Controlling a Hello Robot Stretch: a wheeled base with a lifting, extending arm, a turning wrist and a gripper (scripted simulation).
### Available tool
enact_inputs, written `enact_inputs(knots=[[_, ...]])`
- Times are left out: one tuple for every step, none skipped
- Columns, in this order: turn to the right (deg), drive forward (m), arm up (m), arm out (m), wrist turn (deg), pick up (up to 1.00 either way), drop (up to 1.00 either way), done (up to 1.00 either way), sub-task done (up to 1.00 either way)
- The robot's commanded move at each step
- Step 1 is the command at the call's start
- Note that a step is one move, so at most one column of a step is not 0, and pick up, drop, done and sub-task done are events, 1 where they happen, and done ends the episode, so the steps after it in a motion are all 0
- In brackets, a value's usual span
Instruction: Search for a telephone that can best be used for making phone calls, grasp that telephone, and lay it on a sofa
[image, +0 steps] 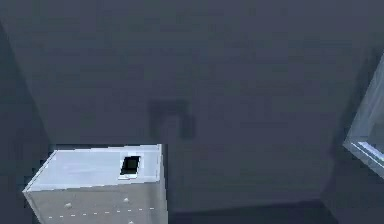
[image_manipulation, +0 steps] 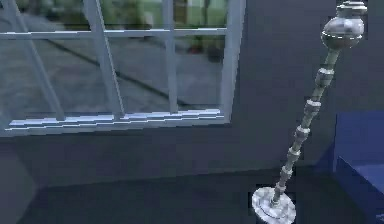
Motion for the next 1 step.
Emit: enact_inputs(knots=[[-45.0, 0.0, 0.0, 0.0, 0.0, 0.0, 0.0, 0.0, 0.0]])
